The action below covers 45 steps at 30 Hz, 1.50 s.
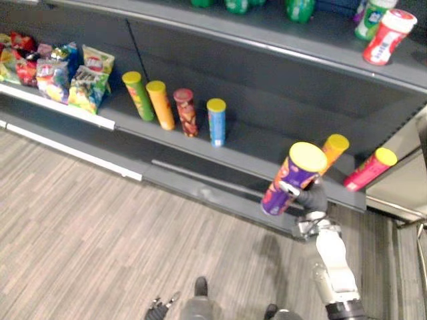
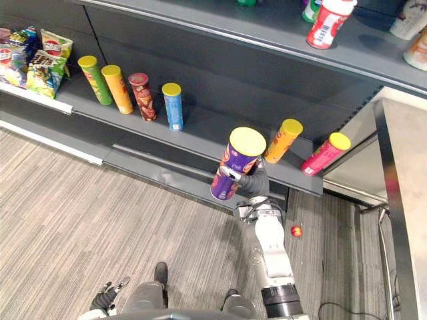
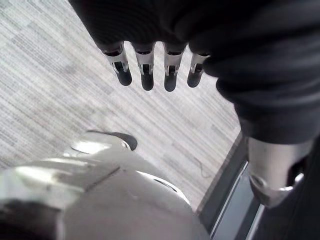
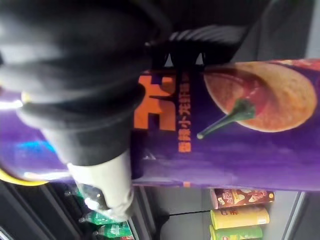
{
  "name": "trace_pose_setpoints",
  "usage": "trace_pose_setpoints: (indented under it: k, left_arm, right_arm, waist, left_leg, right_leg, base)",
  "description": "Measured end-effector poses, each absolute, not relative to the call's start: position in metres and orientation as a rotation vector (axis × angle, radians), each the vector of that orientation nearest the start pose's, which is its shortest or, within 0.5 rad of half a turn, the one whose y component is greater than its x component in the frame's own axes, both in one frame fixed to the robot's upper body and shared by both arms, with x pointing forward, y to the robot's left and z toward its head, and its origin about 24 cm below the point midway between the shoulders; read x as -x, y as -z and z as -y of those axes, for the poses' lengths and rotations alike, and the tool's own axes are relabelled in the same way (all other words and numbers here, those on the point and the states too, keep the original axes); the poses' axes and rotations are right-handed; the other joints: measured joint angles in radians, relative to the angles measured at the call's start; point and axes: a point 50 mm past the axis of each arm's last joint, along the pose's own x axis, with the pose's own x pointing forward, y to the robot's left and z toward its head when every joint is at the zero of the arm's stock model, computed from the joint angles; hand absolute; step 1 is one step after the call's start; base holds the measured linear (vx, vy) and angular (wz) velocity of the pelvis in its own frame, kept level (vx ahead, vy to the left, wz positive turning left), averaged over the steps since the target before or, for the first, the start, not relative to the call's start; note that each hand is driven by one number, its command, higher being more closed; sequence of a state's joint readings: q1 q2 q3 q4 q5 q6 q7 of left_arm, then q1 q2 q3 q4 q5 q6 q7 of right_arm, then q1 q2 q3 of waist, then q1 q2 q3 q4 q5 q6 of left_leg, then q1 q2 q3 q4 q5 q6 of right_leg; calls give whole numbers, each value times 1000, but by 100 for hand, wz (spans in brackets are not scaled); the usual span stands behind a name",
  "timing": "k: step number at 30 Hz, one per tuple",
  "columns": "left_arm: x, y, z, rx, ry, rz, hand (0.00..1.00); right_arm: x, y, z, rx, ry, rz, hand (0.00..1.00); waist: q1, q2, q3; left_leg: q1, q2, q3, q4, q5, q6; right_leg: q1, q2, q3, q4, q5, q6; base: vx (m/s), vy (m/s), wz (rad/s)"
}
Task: Put the gum and the chips on the shelf.
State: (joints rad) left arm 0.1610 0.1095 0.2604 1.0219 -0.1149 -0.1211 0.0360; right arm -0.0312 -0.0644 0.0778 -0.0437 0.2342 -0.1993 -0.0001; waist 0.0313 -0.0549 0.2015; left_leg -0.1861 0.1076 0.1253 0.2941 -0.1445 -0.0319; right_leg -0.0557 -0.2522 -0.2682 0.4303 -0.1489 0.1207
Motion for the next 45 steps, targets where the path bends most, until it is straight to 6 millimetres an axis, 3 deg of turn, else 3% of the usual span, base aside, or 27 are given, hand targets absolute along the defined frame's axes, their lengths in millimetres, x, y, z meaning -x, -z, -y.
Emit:
trace_pose_setpoints:
  k: [1, 2, 3, 4, 6, 12, 15, 16, 19, 23, 27, 33, 38, 42, 43, 45]
  left_arm:
    - [-68, 156, -233, 89, -443, -1027, 0]
    - [-65, 156, -236, 83, -447, -1036, 0]
    - [-62, 156, -238, 78, -451, -1042, 0]
    - [-60, 156, -238, 79, -453, -1046, 0]
    - [-58, 156, -242, 82, -472, -1046, 0]
    - [-55, 156, -244, 97, -504, -1048, 0]
    - [-52, 155, -248, 92, -519, -1049, 0]
    - [-52, 156, -245, 103, -518, -1051, 0]
    - [-51, 159, -233, 148, -521, -1057, 0]
    - [-52, 159, -232, 162, -536, -1055, 0]
    - [-64, 159, -226, 175, -519, -1038, 0]
    - [-88, 157, -216, 153, -439, -1000, 0]
    - [-97, 154, -214, 125, -425, -972, 0]
    - [-111, 150, -213, 106, -416, -931, 0]
    - [-123, 145, -211, 99, -409, -893, 0]
    - [-139, 139, -208, 93, -402, -843, 0]
  right_arm:
    - [-257, -75, 141, -176, -82, 243, 100]
    - [-257, -73, 139, -176, -90, 227, 100]
    - [-258, -74, 137, -174, -103, 233, 100]
    - [-258, -75, 135, -180, -108, 235, 100]
    - [-261, -82, 122, -196, -144, 263, 100]
    - [-261, -85, 112, -205, -191, 273, 100]
    - [-261, -83, 113, -204, -189, 268, 100]
    - [-260, -83, 114, -196, -189, 267, 100]
    - [-261, -85, 115, -194, -192, 276, 100]
    - [-261, -86, 114, -189, -198, 276, 100]
    - [-261, -86, 114, -173, -209, 277, 100]
    - [-265, -90, 119, -158, -161, 290, 100]
    - [-277, -114, 114, -111, -131, 382, 100]
    - [-298, -153, 107, -68, -88, 521, 100]
    - [-310, -171, 112, -57, -28, 572, 100]
    - [-325, -189, 124, -56, 80, 609, 100]
  waist:
    - [-1, 4, -1]
    - [1, 5, -1]
    - [-1, 16, 5]
    - [2, 13, 3]
    - [3, -4, 1]
    - [14, -12, -3]
    - [12, -22, -4]
    - [15, -27, -8]
    - [17, -16, -3]
    - [24, 2, 7]
    - [-4, 35, 28]
    - [-5, 93, 67]
    - [-4, 107, 101]
    - [2, 117, 138]
    - [4, 129, 176]
    - [11, 142, 218]
  left_leg:
    - [10, 1, -4, -1, -3, 5]
    - [38, 11, -25, -15, -2, 10]
    - [65, 26, -50, -18, -3, 23]
    - [72, 28, -57, -19, -7, 29]
    - [87, 16, -87, -19, -18, 50]
    - [122, -63, -115, -39, -20, 63]
    - [117, -80, -143, 8, -60, 47]
    - [118, -79, -156, 26, -75, 31]
    - [112, -57, -160, 23, -83, 15]
    - [94, -25, -160, 24, -83, -13]
    - [48, -13, -200, 9, -63, -46]
    - [26, -5, -211, -144, 48, -60]
    - [27, -9, -186, -207, 106, -58]
    - [-26, -24, -162, -180, 107, -57]
    - [-46, -31, -160, -161, 107, -57]
    - [-65, -44, -159, -142, 107, -57]
  right_leg:
    - [-36, -5, 16, 82, 35, -51]
    - [-92, 5, 64, 198, 148, -119]
    - [-125, 28, 120, 258, 260, -118]
    - [-132, 43, 144, 268, 259, -107]
    - [-133, 73, 199, 221, 199, -90]
    - [-104, 102, 264, -92, 189, -61]
    - [-72, 113, 287, -168, 221, -29]
    - [-45, 115, 289, -181, 189, -17]
    - [-25, 134, 278, -230, 151, -16]
    - [-22, 164, 272, -264, 127, -21]
    - [-30, 174, 218, -287, 104, -30]
    - [-97, 160, 147, -266, 95, -45]
    - [-136, 141, 143, -253, 97, -42]
    - [-208, 124, 169, -214, 98, -40]
    - [-235, 115, 171, -182, 97, -39]
    - [-268, 100, 174, -131, 82, -34]
  base:
    - [-3, 245, 33]
    - [9, 219, 38]
    - [91, 208, 38]
    - [102, 187, 44]
    - [98, 181, 46]
    - [124, 57, 31]
    - [169, -131, 26]
    - [152, -186, 29]
    - [107, -182, 2]
    - [14, -175, -8]
    - [-61, -143, 29]
    - [-39, -96, 34]
    - [35, 3, 5]
    - [-5, 53, -11]
    - [-48, 31, 1]
    - [-94, 29, 8]
